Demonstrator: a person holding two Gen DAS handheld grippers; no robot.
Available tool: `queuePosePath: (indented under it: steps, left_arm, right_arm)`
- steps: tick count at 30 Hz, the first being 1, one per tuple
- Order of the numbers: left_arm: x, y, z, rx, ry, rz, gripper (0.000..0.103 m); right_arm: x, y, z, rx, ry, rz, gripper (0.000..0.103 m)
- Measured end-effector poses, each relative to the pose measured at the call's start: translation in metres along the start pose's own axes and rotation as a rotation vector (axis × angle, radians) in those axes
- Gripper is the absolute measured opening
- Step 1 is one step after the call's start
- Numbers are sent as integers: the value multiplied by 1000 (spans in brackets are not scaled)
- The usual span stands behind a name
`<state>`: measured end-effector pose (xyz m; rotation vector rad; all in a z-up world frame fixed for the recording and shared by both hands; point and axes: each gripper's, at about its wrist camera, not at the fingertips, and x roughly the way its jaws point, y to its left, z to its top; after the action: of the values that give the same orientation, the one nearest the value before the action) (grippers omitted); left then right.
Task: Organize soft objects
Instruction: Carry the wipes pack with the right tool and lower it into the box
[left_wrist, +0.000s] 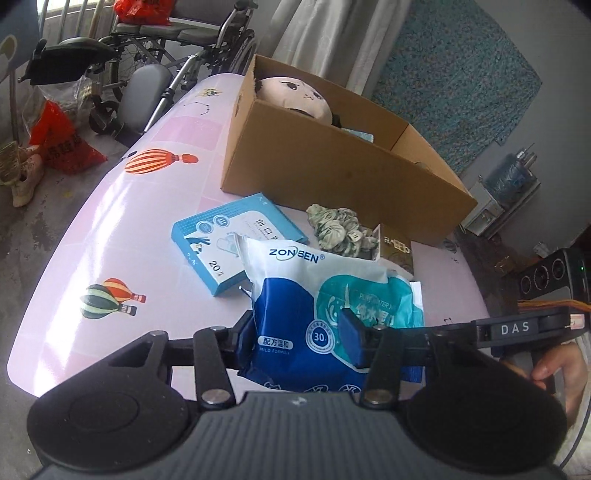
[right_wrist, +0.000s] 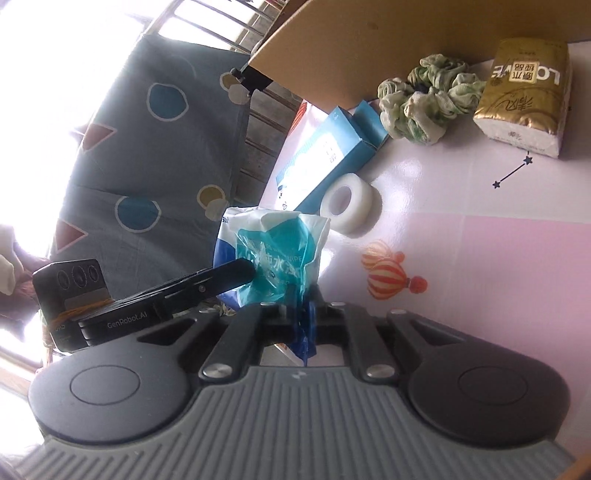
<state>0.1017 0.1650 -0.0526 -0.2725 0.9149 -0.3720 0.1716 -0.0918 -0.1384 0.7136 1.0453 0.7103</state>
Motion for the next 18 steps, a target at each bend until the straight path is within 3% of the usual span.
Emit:
queuePosePath:
  steps: [5, 9, 14, 18]
  left_arm:
    - [-4, -43, 22, 78, -45, -93, 49]
    - [2, -81, 62, 145, -94, -172, 49]
    - [35, -120, 140, 182, -108, -240, 49]
    - [94, -149, 210, 239, -69, -203, 52]
  right_arm:
    - [-66, 15, 13, -97, -111, -41, 5]
    - [-123, 27, 50, -141, -221, -90, 5]
    - [-169, 39, 137, -215, -336, -206, 6]
    - [-171, 25, 227, -219, -343, -345, 6]
